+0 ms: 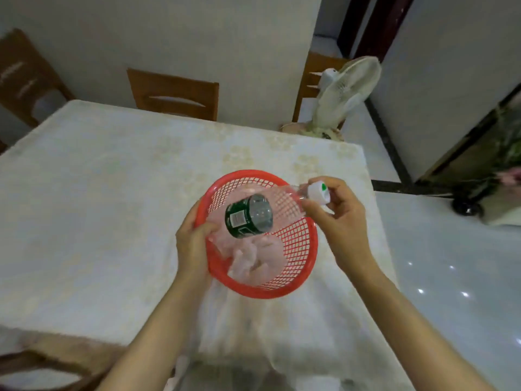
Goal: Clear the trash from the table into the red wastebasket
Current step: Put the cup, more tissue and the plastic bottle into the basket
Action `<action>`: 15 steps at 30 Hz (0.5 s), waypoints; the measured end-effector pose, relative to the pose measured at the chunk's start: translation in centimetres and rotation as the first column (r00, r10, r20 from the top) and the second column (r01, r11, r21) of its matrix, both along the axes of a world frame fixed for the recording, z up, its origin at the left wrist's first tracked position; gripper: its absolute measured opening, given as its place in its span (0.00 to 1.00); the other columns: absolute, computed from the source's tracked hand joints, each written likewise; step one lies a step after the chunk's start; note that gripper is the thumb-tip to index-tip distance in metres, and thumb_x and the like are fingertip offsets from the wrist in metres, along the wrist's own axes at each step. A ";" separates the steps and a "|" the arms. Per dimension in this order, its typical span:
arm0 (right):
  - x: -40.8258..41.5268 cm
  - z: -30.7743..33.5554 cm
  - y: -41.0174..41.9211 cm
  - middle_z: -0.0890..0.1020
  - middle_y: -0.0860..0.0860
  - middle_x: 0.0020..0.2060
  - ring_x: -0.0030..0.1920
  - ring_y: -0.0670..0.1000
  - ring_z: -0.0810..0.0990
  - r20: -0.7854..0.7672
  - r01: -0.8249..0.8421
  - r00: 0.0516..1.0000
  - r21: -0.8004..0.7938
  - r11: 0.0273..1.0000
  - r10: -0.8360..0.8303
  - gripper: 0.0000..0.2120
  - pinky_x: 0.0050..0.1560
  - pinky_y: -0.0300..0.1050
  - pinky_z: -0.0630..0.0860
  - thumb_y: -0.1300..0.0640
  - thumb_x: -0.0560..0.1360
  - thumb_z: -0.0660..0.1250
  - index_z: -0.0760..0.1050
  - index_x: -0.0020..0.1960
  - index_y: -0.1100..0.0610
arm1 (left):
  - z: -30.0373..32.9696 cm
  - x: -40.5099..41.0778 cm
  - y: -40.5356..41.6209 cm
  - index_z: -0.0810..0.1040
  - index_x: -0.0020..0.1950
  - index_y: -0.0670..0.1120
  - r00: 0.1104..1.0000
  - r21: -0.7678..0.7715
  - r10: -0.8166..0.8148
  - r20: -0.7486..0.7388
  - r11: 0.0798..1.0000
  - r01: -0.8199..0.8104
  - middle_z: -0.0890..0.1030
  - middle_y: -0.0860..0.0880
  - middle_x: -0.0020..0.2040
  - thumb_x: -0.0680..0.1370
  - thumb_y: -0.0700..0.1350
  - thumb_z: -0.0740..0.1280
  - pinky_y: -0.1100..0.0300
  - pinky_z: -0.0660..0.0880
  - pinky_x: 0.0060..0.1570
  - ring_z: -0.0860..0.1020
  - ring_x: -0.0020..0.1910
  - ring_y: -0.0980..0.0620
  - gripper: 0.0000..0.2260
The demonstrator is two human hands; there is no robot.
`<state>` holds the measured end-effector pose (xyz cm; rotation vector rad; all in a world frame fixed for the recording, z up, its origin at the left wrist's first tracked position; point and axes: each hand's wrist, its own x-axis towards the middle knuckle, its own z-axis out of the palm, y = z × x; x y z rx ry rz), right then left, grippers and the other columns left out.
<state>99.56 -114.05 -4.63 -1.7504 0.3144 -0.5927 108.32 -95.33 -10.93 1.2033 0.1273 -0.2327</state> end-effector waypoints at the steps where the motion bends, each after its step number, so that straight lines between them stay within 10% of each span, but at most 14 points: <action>1: -1.7 -0.9 -0.2 0.83 0.52 0.49 0.50 0.49 0.83 -0.034 -0.029 0.999 0.006 1.000 0.029 0.13 0.45 0.40 0.82 0.65 0.72 0.71 0.75 0.54 0.58 | 0.1 -1.7 -0.4 0.78 0.63 0.44 1.000 -0.009 -0.004 -0.008 1.000 0.004 0.83 0.43 0.57 0.63 0.33 0.62 0.48 0.77 0.56 0.81 0.54 0.43 0.28; 7: -9.4 -4.9 -2.1 0.77 0.44 0.59 0.56 0.44 0.75 -0.301 -0.191 0.952 -0.440 0.878 0.056 0.21 0.55 0.32 0.69 0.45 0.71 0.71 0.72 0.62 0.49 | -0.1 -9.4 -0.9 0.77 0.63 0.42 0.998 -0.045 0.011 -0.065 0.999 -0.014 0.82 0.43 0.53 0.69 0.28 0.59 0.51 0.76 0.51 0.79 0.51 0.44 0.25; 15: -13.8 -7.1 -1.5 0.65 0.47 0.74 0.70 0.44 0.66 -0.341 -0.003 0.940 -0.059 0.998 -0.017 0.33 0.72 0.47 0.64 0.38 0.72 0.62 0.60 0.73 0.49 | -0.2 -13.8 3.7 0.79 0.60 0.44 0.985 -0.054 0.162 -0.061 0.985 -0.165 0.82 0.45 0.50 0.68 0.29 0.58 0.54 0.76 0.49 0.80 0.49 0.47 0.24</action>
